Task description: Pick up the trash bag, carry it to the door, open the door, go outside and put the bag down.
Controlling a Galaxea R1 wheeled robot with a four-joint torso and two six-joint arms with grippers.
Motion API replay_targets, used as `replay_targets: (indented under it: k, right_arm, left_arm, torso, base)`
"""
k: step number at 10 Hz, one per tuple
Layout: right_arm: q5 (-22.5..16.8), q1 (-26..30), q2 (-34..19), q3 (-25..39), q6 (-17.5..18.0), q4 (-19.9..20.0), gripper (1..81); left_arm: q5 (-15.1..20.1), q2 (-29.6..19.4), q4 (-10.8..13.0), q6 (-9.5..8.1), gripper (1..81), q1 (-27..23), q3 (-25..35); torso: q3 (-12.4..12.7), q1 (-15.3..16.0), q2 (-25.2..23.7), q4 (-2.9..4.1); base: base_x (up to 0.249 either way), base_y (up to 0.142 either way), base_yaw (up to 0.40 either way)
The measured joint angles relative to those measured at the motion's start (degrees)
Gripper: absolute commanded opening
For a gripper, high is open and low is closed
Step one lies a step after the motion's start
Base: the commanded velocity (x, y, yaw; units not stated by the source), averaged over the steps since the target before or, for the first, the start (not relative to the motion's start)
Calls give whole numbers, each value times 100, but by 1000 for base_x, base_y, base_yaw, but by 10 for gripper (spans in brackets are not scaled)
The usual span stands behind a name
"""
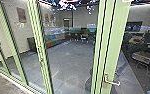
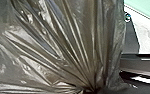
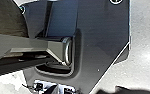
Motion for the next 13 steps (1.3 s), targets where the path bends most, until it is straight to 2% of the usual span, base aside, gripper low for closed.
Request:
replay_targets:
  k: [3, 13]
  right_arm:
    - [4, 5, 2, -5, 0, 0, 811]
    - [4, 2, -6, 0, 2, 22, 811]
  left_arm:
    - [11, -2, 0, 0, 10, 0, -2]
    - [10, -4, -18, -24, 10, 0, 0]
  torso:
    - [0, 0, 0, 0]
    - [0, 0, 0, 0]
  base:
    - [0, 0, 113]
    - [0, 0, 0]
